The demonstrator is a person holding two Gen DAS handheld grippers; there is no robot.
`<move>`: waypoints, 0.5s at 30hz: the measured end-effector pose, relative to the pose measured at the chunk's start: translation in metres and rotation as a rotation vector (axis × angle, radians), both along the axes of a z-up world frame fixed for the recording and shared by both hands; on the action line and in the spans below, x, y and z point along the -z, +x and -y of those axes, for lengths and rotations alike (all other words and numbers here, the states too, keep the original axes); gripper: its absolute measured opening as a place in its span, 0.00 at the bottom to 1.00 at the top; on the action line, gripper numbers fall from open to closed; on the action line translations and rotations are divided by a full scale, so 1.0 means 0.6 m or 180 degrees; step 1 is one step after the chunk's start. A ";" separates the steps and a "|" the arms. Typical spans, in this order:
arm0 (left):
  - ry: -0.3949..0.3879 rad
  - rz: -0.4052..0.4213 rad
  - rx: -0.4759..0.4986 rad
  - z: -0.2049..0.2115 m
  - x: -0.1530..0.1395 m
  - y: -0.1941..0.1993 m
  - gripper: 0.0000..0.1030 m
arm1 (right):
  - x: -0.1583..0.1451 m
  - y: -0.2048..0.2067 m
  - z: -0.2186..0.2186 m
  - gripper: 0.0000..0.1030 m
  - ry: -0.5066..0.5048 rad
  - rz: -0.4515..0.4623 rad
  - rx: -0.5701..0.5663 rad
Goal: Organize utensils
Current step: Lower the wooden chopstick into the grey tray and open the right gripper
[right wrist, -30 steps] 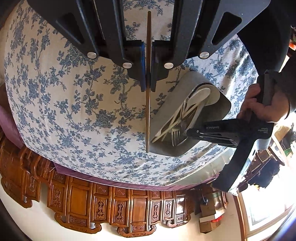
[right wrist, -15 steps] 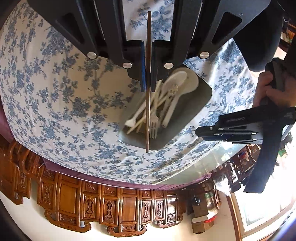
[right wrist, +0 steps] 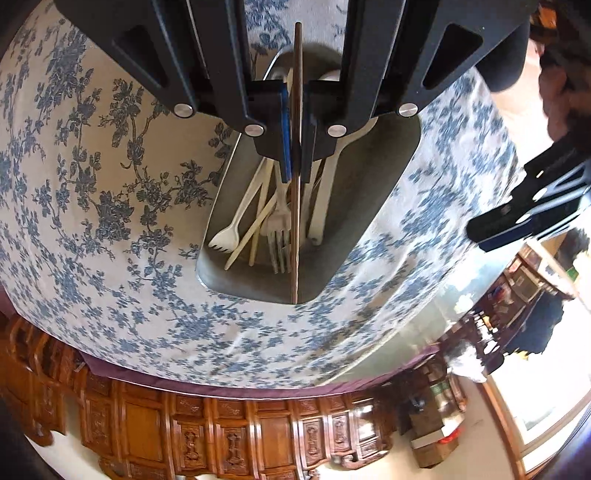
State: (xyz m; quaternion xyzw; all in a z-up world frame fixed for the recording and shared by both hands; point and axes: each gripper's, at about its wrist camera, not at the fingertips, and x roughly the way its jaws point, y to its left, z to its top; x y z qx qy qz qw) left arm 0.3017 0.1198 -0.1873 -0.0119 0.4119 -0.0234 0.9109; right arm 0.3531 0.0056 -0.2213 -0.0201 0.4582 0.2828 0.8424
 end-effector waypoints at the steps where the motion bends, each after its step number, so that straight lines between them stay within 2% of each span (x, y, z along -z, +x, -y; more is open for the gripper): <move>1: -0.0023 0.0005 -0.0006 -0.002 -0.001 -0.001 0.26 | 0.004 0.003 -0.003 0.06 -0.0009 -0.0020 0.0035; 15: -0.0067 -0.0003 0.0039 0.000 0.002 -0.006 0.26 | 0.037 0.018 -0.029 0.06 0.0176 -0.0338 0.0118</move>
